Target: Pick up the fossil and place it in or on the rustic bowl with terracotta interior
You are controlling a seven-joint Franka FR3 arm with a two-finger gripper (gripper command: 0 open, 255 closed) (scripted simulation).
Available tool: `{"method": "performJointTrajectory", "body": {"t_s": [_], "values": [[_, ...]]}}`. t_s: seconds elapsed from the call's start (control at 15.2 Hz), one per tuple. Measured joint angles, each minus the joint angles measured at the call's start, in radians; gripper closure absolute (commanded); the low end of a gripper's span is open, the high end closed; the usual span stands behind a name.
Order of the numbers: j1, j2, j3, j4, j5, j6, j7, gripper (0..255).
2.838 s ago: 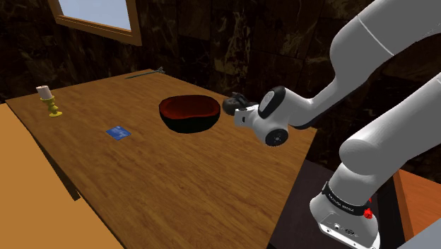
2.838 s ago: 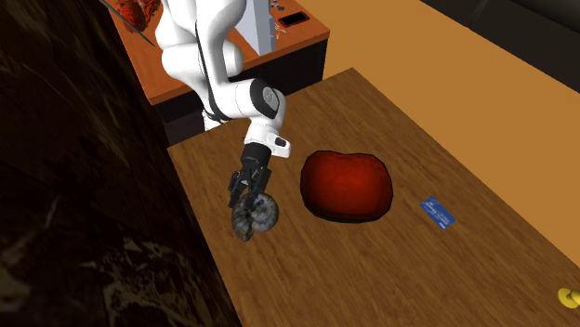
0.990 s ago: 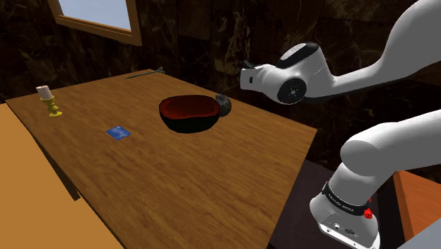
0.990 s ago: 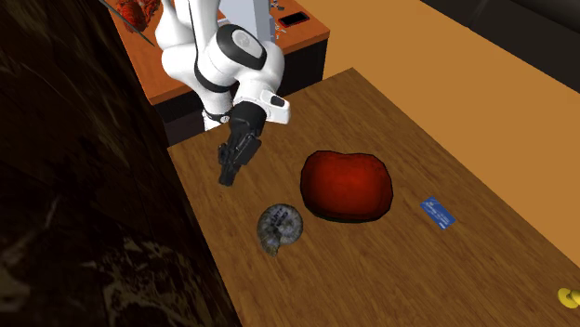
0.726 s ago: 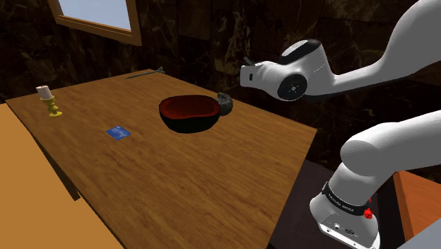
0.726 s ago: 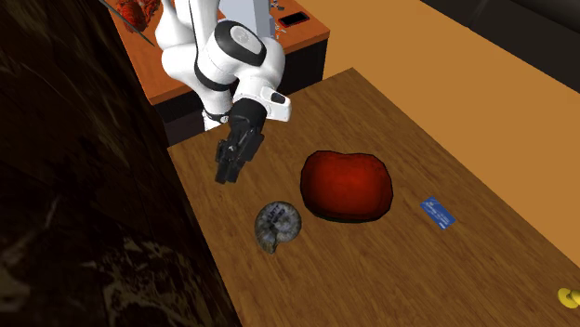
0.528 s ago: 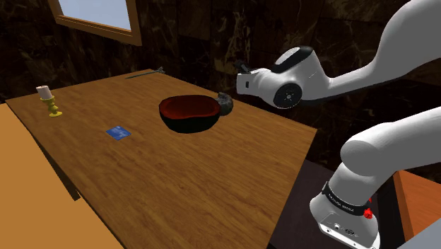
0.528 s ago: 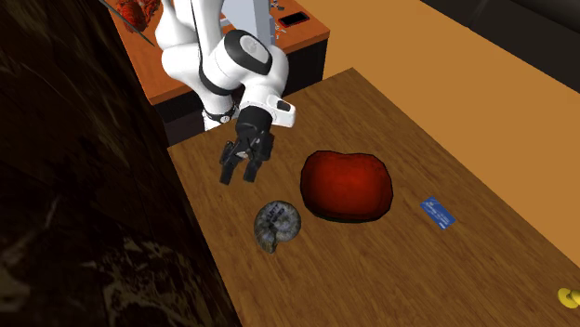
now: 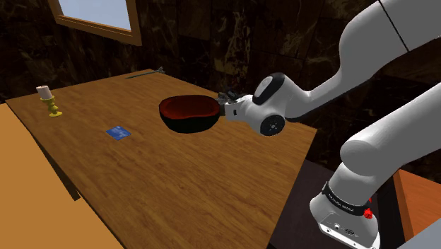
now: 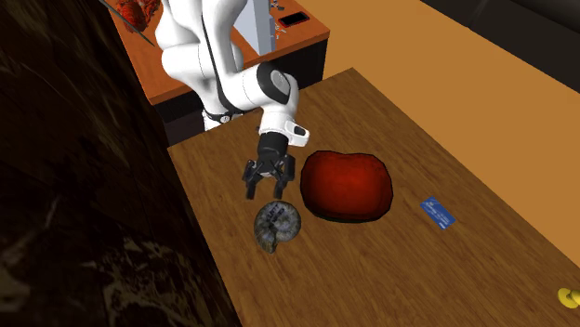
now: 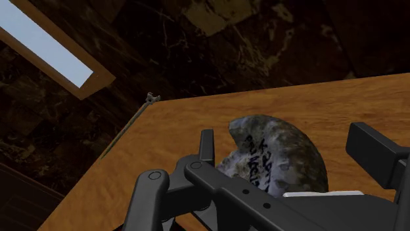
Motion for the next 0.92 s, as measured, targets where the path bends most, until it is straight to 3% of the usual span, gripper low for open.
{"method": "performJointTrajectory", "body": {"t_s": [0.26,0.53,0.92], "values": [[-0.013,0.11,0.04,0.014,-0.051,-0.073,0.036,0],[-0.045,0.186,0.029,0.052,-0.121,-0.1,0.054,0],[-0.061,0.221,0.02,0.077,-0.156,-0.109,0.058,0]]}}
